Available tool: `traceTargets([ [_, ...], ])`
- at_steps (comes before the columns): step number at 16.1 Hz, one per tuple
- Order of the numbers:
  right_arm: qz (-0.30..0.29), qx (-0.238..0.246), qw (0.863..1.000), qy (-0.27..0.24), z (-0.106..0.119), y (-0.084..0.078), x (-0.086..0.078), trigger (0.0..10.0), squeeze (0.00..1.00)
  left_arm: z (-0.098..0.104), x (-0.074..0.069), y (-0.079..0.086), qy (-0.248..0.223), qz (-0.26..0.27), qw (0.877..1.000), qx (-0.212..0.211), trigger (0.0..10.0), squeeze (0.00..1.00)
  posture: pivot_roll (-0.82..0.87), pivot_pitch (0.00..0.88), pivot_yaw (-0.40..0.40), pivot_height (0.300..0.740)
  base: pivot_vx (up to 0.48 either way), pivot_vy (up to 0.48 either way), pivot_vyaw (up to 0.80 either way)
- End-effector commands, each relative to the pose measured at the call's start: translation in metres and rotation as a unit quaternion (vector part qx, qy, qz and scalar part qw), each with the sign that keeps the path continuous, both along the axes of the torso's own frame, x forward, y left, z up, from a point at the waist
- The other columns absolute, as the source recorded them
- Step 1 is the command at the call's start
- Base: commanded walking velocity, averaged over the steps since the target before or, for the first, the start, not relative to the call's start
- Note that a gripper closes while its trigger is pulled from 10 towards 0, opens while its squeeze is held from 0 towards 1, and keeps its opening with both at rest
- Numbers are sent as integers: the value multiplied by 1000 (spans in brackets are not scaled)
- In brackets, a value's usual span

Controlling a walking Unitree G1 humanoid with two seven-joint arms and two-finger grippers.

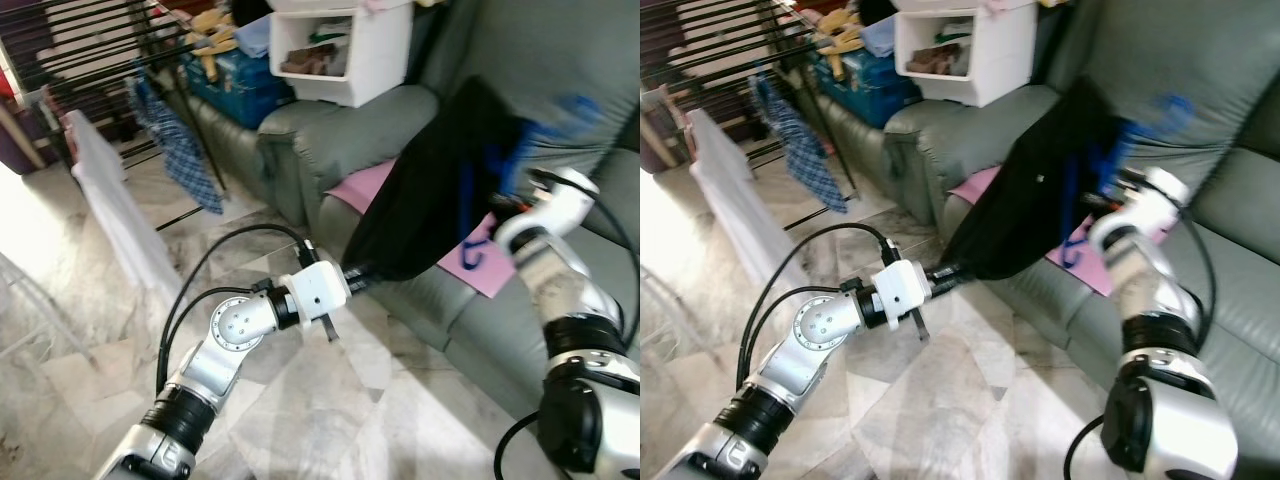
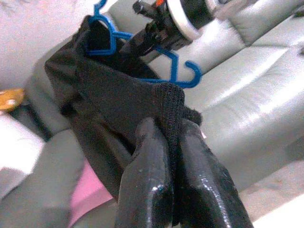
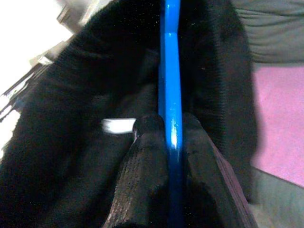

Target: Hang hanger

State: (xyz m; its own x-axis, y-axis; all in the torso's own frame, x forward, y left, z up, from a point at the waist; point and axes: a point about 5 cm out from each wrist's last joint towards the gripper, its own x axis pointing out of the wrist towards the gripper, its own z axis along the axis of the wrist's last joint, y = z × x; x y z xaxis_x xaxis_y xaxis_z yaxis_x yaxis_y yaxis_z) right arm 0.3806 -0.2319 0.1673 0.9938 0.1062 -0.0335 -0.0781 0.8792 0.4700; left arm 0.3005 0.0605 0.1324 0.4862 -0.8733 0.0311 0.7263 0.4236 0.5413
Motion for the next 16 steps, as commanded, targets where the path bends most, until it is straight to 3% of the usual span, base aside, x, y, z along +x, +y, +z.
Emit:
traceTargets([
  [1, 21, -56, 998, -33, 9, 9, 1, 10000, 0, 8, 8, 9, -22, 33, 999, -12, 10000, 0, -162, 0, 41, 740, 0, 0, 0],
  [2, 15, -91, 995, -35, 3, 11, 0, 10000, 0, 15, 9, 8, -25, 35, 998, -36, 10000, 0, -159, 0, 39, 740, 0, 0, 0],
  [3, 1, -78, 996, -37, 2, 9, 0, 10000, 0, 15, 4, 5, -9, 14, 999, -42, 10000, 0, -153, 0, 39, 740, 0, 0, 0],
  [4, -1, -51, 998, -42, 4, 9, 1, 10000, 0, 6, -4, 1, 27, -12, 999, -39, 10000, 0, -150, 0, 41, 740, 0, 0, 0],
  [5, 25, -77, 995, -64, 9, 16, 1, 10000, 0, -11, -14, -1, 66, -40, 997, -13, 10000, 0, -151, 0, 43, 740, 0, 0, 0],
  [6, 40, -105, 991, -77, 11, 20, -1, 10000, 0, -15, -17, -1, 78, -48, 996, -11, 10000, 102, -153, 0, 43, 740, 0, 0, 0],
  [7, 55, -132, 986, -91, 13, 24, -2, 10000, 0, -18, -18, -2, 83, -47, 995, -12, 10000, 1000, -153, 0, 42, 740, 0, 0, 0],
  [9, 94, -210, 964, -134, 14, 36, -9, 10000, 0, -24, -21, -5, 107, -56, 993, -11, 10000, 1000, -154, 0, 41, 740, 0, 0, 0],
  [11, 105, -239, 954, -146, 11, 39, -12, 10000, 0, -25, -22, -6, 118, -60, 991, -12, 10000, 1000, -154, 0, 40, 740, 0, 0, 0],
  [12, 124, -285, 938, -155, 5, 42, -17, 10000, 0, -27, -26, -5, 137, -72, 988, -10, 10000, 1000, -154, 0, 40, 740, 0, 0, 0],
  [16, 139, -333, 919, -161, -9, 42, -27, 10000, 0, -27, -26, 2, 153, -49, 986, -36, 10000, 1000, -152, 0, 44, 740, 0, 0, 0],
])
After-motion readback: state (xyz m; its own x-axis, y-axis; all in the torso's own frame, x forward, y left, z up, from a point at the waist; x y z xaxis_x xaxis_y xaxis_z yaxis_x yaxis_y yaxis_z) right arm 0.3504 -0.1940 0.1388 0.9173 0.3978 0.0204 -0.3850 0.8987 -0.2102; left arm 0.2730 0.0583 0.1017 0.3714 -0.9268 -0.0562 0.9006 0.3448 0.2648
